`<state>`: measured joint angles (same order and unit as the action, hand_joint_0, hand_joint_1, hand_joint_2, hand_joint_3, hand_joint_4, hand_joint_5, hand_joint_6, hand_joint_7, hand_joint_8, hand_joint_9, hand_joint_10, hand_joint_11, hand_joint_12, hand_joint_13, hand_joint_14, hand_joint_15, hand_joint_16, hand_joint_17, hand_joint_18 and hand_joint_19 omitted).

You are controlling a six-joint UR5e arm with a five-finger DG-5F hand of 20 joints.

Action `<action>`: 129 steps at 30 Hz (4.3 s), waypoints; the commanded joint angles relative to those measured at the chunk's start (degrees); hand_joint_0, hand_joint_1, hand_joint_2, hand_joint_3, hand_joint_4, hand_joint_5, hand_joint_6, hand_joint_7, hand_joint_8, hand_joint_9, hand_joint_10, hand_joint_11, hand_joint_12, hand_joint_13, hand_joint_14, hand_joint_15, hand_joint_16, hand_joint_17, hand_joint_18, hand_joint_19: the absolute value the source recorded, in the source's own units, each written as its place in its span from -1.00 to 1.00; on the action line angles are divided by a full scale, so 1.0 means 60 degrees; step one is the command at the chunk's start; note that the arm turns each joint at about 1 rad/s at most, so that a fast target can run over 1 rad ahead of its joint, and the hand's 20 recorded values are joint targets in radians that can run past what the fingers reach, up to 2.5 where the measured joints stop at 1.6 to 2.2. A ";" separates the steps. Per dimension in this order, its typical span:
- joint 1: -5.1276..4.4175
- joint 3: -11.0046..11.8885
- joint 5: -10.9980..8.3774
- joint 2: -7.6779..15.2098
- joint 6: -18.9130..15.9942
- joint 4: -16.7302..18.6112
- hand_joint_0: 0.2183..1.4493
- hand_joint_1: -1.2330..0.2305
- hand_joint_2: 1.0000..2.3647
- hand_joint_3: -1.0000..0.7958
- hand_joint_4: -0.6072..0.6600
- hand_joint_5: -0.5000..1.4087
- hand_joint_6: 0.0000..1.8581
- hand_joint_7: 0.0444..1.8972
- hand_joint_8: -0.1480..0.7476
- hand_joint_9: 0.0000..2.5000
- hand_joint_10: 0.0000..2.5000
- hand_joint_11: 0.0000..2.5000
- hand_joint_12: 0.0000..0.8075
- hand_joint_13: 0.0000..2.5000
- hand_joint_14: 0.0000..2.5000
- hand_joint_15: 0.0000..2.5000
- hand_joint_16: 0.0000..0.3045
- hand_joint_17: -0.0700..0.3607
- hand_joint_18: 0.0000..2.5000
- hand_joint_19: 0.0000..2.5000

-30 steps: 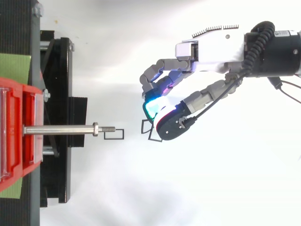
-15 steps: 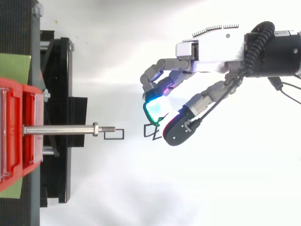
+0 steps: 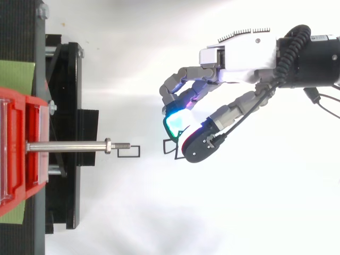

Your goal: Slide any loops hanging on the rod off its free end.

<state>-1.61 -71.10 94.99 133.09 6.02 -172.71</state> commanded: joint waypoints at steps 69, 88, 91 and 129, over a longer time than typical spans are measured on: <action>-0.0099 0.0014 -0.0027 0.0010 -0.0857 -0.0469 -0.43 -0.06 -0.98 -0.30 0.35 -0.65 -0.14 0.54 0.13 -0.32 -0.99 -0.80 -0.16 -0.60 -1.00 -1.00 -0.71 -0.22 -0.67 -0.97; -0.0113 -0.0001 -0.0027 0.0010 -0.1032 -0.0469 -0.43 -0.34 -0.97 -0.18 0.24 -0.67 -0.11 0.53 0.12 -0.33 -0.99 -0.78 -0.15 -0.58 -1.00 -1.00 -0.71 -0.22 -0.65 -0.99; -0.0128 -0.0001 -0.0041 0.0010 -0.1135 -0.0469 -0.42 -0.37 -0.97 -0.19 0.22 -0.67 -0.11 0.53 0.11 -0.33 -0.99 -0.78 -0.15 -0.58 -1.00 -1.00 -0.71 -0.22 -0.65 -0.99; -0.0157 -0.0001 -0.0246 0.0010 -0.0520 -0.0454 -0.47 -0.04 -0.96 -0.04 0.19 -0.66 -0.07 0.60 0.11 -0.27 -0.99 -0.76 -0.15 -0.60 -1.00 -1.00 -0.71 -0.21 -0.68 -0.95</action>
<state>-2.53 -71.10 93.56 133.15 1.95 -175.72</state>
